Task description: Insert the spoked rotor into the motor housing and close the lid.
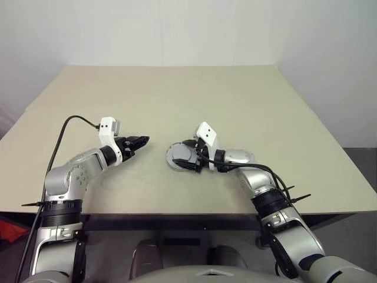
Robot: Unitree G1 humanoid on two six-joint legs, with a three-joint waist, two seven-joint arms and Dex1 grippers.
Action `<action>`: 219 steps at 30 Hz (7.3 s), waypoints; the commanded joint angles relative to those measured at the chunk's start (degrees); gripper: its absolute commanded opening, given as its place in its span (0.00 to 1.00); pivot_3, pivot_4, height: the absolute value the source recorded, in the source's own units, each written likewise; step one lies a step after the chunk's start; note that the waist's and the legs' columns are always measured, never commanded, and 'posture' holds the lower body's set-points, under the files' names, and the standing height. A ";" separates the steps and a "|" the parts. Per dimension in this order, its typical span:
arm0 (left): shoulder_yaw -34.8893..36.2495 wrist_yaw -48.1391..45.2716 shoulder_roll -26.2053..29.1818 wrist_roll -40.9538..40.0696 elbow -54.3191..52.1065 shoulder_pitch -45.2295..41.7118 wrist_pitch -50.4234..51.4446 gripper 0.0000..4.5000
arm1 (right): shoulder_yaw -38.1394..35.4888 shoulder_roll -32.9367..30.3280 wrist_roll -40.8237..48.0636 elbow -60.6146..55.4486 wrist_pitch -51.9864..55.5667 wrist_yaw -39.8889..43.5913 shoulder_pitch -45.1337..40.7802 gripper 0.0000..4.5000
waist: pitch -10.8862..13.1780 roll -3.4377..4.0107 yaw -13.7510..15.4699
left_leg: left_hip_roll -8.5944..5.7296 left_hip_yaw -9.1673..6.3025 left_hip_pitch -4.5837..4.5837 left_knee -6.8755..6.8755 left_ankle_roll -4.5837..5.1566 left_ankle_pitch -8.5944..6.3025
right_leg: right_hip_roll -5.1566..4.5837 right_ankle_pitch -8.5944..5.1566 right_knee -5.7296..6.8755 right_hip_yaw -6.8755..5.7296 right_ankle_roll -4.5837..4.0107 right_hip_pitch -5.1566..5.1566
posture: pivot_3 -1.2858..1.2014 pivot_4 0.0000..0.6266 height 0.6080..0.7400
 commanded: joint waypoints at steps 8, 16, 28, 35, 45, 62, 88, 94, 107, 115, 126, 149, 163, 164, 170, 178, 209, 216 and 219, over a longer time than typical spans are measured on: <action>1.51 0.26 1.02 -0.01 -1.30 -1.18 -0.25 0.58 | -1.44 1.50 -0.34 3.18 -2.73 -1.97 -1.53 0.69 | 0.00 -0.01 -0.04 | 0.00 0.00 0.06 0.00 0.00 0.00 | 0.00 0.00 0.02 0.00 0.00 0.04 | 0.52 0.00 1.00; 1.47 0.28 0.88 0.14 -0.89 -1.40 -0.50 0.58 | -3.22 3.07 0.24 4.41 -3.72 -3.00 -3.05 0.69 | 0.00 0.00 -0.05 | 0.01 -0.01 0.08 -0.02 -0.03 0.02 | 0.02 -0.01 0.04 0.01 0.01 0.04 | 0.52 0.00 1.00; 1.61 0.23 0.88 0.27 -0.95 -1.47 -0.54 0.58 | -2.18 0.65 -0.08 5.35 -1.24 1.23 -1.04 0.69 | -0.01 -0.01 0.04 | 0.01 -0.01 0.08 -0.04 -0.03 0.02 | 0.02 0.00 0.00 0.01 -0.01 0.07 | 0.52 0.00 1.00; 1.50 0.22 0.77 0.26 -0.93 -1.59 -0.52 0.58 | -1.60 0.37 -0.91 5.59 -1.39 1.44 -0.90 0.69 | -0.01 -0.02 0.07 | 0.00 -0.01 0.08 -0.04 -0.03 0.02 | 0.02 0.00 -0.02 0.01 -0.01 0.09 | 0.52 0.00 1.00; 1.68 0.31 0.83 0.19 -1.23 -1.33 -0.37 0.58 | -0.77 -0.69 -2.62 11.02 -4.65 1.28 -0.21 0.69 | -0.12 -0.17 0.10 | -0.01 -0.01 0.15 -0.06 -0.03 0.02 | 0.00 -0.01 -0.05 0.00 0.00 0.19 | 0.52 0.00 1.00; 1.56 0.35 0.50 0.08 -1.34 -1.33 -0.39 0.58 | -0.78 -3.06 -2.76 11.17 -4.02 2.13 0.12 0.69 | -0.23 -0.23 0.24 | -0.10 -0.02 0.36 -0.23 0.01 0.00 | -0.06 -0.10 -0.55 -0.02 0.16 0.73 | 0.52 0.00 1.00; 1.51 0.77 -0.26 -0.22 -1.63 -1.41 -0.50 0.58 | 5.26 -6.16 -7.58 21.11 -2.14 0.43 0.43 0.69 | -1.15 0.07 0.17 | -0.85 -0.26 1.58 -0.96 0.42 -0.27 | -0.42 -0.60 -1.91 -0.09 0.99 1.96 | 0.52 0.00 1.00; 1.00 0.93 -1.04 -0.49 -1.77 -1.83 -0.02 0.58 | 5.89 -6.55 -8.23 22.26 -2.10 -0.05 -0.11 0.69 | -1.24 0.07 0.00 | -1.28 -0.28 1.80 -1.23 0.64 -0.40 | -0.52 -0.65 -2.77 -0.16 1.08 2.39 | 0.52 0.00 1.00; -1.04 1.24 -3.82 -0.65 -3.61 -1.35 1.75 0.58 | 6.15 -7.06 -8.69 26.23 -3.93 -0.67 -2.37 0.69 | -1.26 0.54 -0.97 | -1.72 -0.54 1.80 -1.92 0.91 -0.58 | -1.51 -0.84 -4.20 -1.71 1.41 2.76 | 0.52 0.00 1.00; -1.18 1.20 -3.87 -0.68 -3.94 -1.38 2.24 0.58 | 6.78 -6.58 -8.83 32.73 -7.99 -2.05 -5.82 0.69 | -0.51 1.67 -0.93 | -1.20 -0.48 1.73 -3.18 0.94 -0.61 | -1.97 -0.86 -5.79 -3.98 1.39 4.02 | 0.52 0.00 1.00; -1.13 1.47 -4.34 -0.88 -4.93 -0.85 2.99 0.58 | 5.38 -5.44 -7.79 34.26 -8.94 -2.25 -6.74 0.69 | -1.69 -0.23 1.55 | -2.46 0.04 2.23 -1.07 0.87 -1.94 | -0.18 -4.74 -0.73 0.46 0.56 2.19 | 0.52 0.00 1.00; -1.27 1.44 -4.75 -0.59 -4.51 -0.86 2.51 0.58 | -4.62 -2.31 0.90 21.81 0.81 3.15 -5.68 0.69 | -1.90 -0.19 -0.34 | -1.83 0.03 1.73 -2.17 0.72 -1.77 | 0.56 -2.82 -1.75 0.05 0.09 2.60 | 0.52 0.00 1.00; -1.14 1.36 -4.51 -0.25 -4.10 -1.14 2.09 0.58 | -2.62 -3.92 0.59 10.01 -4.47 10.78 -1.09 0.69 | -1.82 -0.29 -0.86 | -1.93 0.07 0.84 -1.96 0.94 -1.56 | 0.71 -2.62 -1.81 -0.12 -0.32 1.99 | 0.52 0.00 1.00; -1.13 1.39 -4.51 -0.23 -4.09 -1.15 2.08 0.58 | -2.36 -4.06 0.59 9.30 -4.58 11.13 -0.87 0.69 | -1.81 -0.31 -0.86 | -1.93 0.07 0.84 -1.97 0.95 -1.58 | 0.71 -2.62 -1.81 -0.12 -0.32 2.00 | 0.52 0.00 1.00; -0.93 1.46 -4.42 -0.24 -4.13 -1.01 2.04 0.58 | -2.38 -3.83 1.63 6.88 -5.42 11.79 -0.14 0.69 | -1.70 -0.47 -1.09 | -1.91 0.07 0.85 -1.91 0.88 -1.64 | 0.70 -2.65 -1.83 -0.12 -0.34 2.03 | 0.52 0.00 1.00; -0.89 1.46 -4.34 -0.28 -4.22 -0.78 2.02 0.58 | -4.09 -2.76 1.83 8.43 -5.47 9.03 -1.36 0.69 | -1.60 -0.48 -1.39 | -1.84 0.05 0.87 -1.53 0.83 -1.61 | 0.70 -2.77 -1.64 -0.11 -0.56 2.06 | 0.52 0.00 1.00; -0.96 1.34 -4.18 0.26 -3.80 -0.69 1.73 0.58 | -8.25 -0.80 0.36 16.88 -11.62 2.16 -5.43 0.69 | -0.73 -0.17 -1.30 | -1.81 -0.05 0.77 -0.65 0.85 -1.57 | 0.68 -2.87 -0.63 -0.03 -0.72 1.93 | 0.52 0.00 1.00; -0.83 1.36 -4.05 0.15 -3.95 -0.74 1.86 0.58 | -7.56 -1.26 -0.91 18.84 -12.19 2.13 -5.36 0.69 | -0.74 -0.17 -1.28 | -1.80 -0.06 0.80 -0.54 0.87 -1.57 | 0.67 -2.87 -0.62 -0.03 -0.72 2.00 | 0.52 0.00 1.00; -0.78 1.36 -4.01 0.13 -3.95 -0.74 1.84 0.58 | -7.39 -1.37 -1.20 19.42 -12.34 2.12 -5.37 0.69 | -0.74 -0.17 -1.27 | -1.80 -0.07 0.83 -0.52 0.87 -1.56 | 0.67 -2.87 -0.60 -0.03 -0.72 2.03 | 0.52 0.00 1.00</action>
